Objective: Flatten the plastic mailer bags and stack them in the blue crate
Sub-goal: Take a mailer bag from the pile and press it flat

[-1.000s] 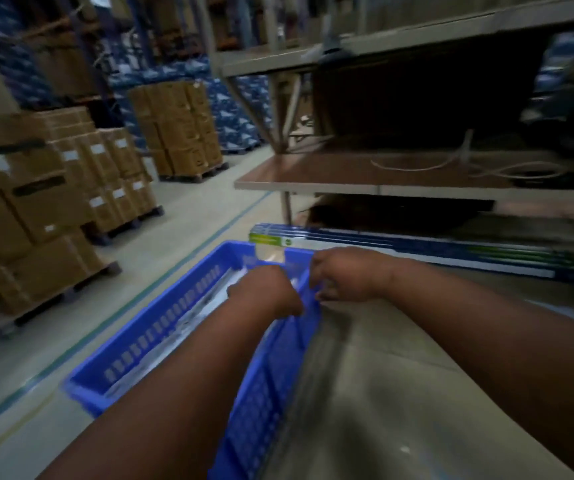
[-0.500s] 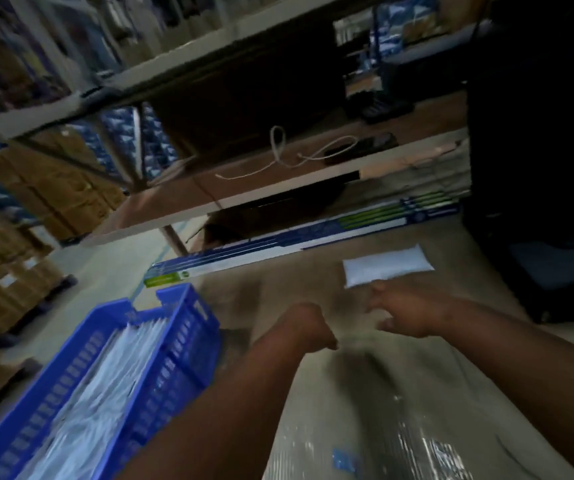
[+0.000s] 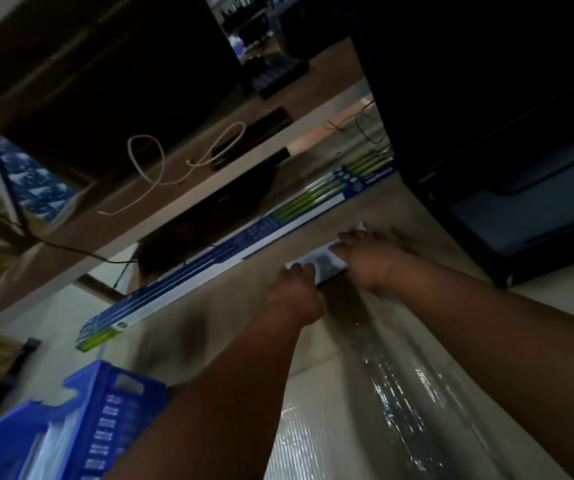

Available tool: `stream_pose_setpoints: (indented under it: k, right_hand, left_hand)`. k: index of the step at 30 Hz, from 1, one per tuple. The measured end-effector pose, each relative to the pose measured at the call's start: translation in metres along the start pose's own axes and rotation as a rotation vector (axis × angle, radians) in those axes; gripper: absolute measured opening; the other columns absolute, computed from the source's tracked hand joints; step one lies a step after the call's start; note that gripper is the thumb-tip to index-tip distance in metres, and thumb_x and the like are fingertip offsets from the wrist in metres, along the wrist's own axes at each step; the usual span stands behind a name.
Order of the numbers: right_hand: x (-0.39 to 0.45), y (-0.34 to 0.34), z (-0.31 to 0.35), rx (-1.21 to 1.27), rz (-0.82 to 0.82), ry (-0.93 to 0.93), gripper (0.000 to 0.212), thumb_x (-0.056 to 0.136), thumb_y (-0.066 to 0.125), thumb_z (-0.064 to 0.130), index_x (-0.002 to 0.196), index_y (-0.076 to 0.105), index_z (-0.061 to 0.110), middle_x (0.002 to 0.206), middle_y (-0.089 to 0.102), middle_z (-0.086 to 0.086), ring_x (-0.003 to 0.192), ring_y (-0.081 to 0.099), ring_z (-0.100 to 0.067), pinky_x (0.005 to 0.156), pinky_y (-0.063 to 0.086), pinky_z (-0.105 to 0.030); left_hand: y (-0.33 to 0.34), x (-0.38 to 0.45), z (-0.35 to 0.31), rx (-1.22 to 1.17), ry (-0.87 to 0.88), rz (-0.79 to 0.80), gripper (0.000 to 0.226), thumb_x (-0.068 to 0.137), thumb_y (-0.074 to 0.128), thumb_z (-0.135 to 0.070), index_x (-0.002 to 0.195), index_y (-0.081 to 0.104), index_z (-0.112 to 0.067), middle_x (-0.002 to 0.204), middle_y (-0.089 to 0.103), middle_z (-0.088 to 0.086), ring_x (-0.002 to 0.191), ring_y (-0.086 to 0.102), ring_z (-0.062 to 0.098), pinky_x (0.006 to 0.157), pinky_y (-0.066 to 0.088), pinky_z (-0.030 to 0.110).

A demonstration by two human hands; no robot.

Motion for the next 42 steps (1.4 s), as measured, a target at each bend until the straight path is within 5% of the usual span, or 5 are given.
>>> stream_pose_setpoints:
  k: [6,21,29,37,42]
  right_hand:
    - [0.038,0.023,-0.002,-0.032,0.063,0.031,0.1,0.092,0.067,0.038,0.165,-0.002,0.043,0.175,0.0,0.001,0.161,-0.001,-0.029,0.128,0.003,-0.058]
    - [-0.021,0.079,0.024,0.2,-0.271,-0.073,0.055,0.074,0.068,0.021,0.128,0.07,0.013,0.121,0.072,-0.012,0.109,0.068,-0.036,0.09,0.059,-0.048]
    - [-0.146,0.106,0.083,0.054,-0.267,-0.207,0.063,0.077,0.046,0.032,0.137,0.062,0.024,0.137,0.064,-0.002,0.122,0.062,-0.03,0.094,0.055,-0.052]
    - [-0.243,0.133,0.129,0.022,-0.278,-0.287,0.067,0.072,0.07,0.027,0.138,0.063,0.025,0.138,0.066,0.001,0.121,0.065,-0.026,0.096,0.058,-0.048]
    - [-0.273,0.132,0.135,0.109,-0.258,-0.292,0.082,0.079,0.072,0.046,0.156,0.045,0.035,0.141,0.063,0.012,0.129,0.058,-0.015,0.123,0.026,-0.045]
  left_hand:
    - [0.024,0.048,0.01,-0.076,0.049,0.093,0.102,0.091,0.068,-0.036,0.168,0.003,-0.029,0.173,0.013,0.011,0.157,0.019,0.036,0.127,0.025,0.05]
    - [0.079,0.008,0.045,-0.067,0.106,-0.188,0.05,0.072,0.06,-0.03,0.119,0.067,-0.016,0.115,0.062,0.006,0.099,0.058,0.033,0.084,0.053,0.039]
    - [0.111,-0.138,0.067,-0.188,0.235,-0.336,0.053,0.065,0.076,-0.031,0.117,0.069,-0.021,0.109,0.064,0.0,0.089,0.058,0.029,0.066,0.058,0.04]
    - [0.154,-0.263,0.074,-0.284,0.225,-0.413,0.066,0.066,0.072,-0.022,0.132,0.068,-0.016,0.127,0.064,0.002,0.116,0.061,0.029,0.1,0.055,0.038]
    - [0.161,-0.326,0.097,-0.587,0.205,-0.463,0.064,0.077,0.072,-0.024,0.14,0.06,-0.024,0.136,0.064,-0.006,0.123,0.061,0.014,0.11,0.045,0.028]
Point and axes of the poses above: each hand's wrist, its own x-axis towards the middle knuckle, its own y-axis out of the palm, z = x × y, the point moved 2 cm from there along x, towards the middle knuckle
